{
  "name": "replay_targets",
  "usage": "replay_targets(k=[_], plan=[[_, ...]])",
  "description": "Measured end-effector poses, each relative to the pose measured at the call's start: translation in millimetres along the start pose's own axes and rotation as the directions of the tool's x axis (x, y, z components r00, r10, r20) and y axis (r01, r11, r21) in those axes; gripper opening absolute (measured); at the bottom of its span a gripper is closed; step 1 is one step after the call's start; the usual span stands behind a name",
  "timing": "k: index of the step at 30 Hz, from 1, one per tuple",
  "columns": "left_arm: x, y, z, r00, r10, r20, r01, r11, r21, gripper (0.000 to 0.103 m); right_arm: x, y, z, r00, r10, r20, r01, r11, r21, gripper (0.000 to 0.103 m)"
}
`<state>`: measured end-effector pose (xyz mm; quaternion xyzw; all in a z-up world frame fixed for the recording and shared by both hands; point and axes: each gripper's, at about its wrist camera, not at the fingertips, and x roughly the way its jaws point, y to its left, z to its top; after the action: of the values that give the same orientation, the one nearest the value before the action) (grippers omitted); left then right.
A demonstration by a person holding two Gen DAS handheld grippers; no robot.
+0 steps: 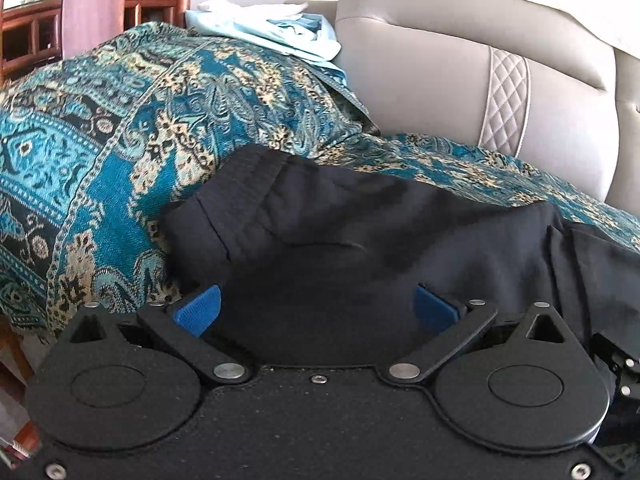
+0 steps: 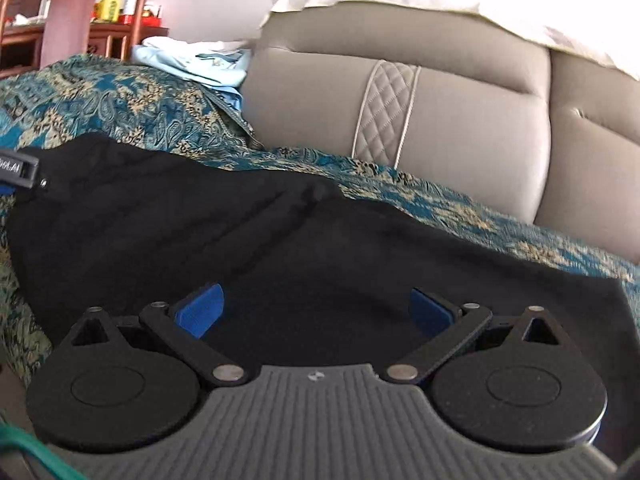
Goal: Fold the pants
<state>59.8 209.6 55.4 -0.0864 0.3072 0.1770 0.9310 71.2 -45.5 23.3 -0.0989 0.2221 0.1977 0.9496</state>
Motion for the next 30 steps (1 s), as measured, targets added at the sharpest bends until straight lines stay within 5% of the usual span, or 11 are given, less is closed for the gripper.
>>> replay_targets(k=[14, 24, 30], plan=[[32, 23, -8, 0.999, 0.046, -0.018, -0.048, 0.994, -0.094, 0.103, -1, -5, -4, 1.0, 0.028, 0.005, -0.028, 0.999, 0.03, 0.103], [29, 27, -17, 1.0, 0.008, 0.025, -0.006, 0.998, -0.068, 0.103, -2, -6, -4, 1.0, 0.027, 0.013, -0.027, 0.999, 0.03, 0.103], [23, 40, -21, 0.998, -0.002, 0.056, 0.012, 0.986, -0.169, 0.101, -3, -5, -5, 1.0, 0.027, 0.016, -0.027, 0.999, 0.034, 0.103]])
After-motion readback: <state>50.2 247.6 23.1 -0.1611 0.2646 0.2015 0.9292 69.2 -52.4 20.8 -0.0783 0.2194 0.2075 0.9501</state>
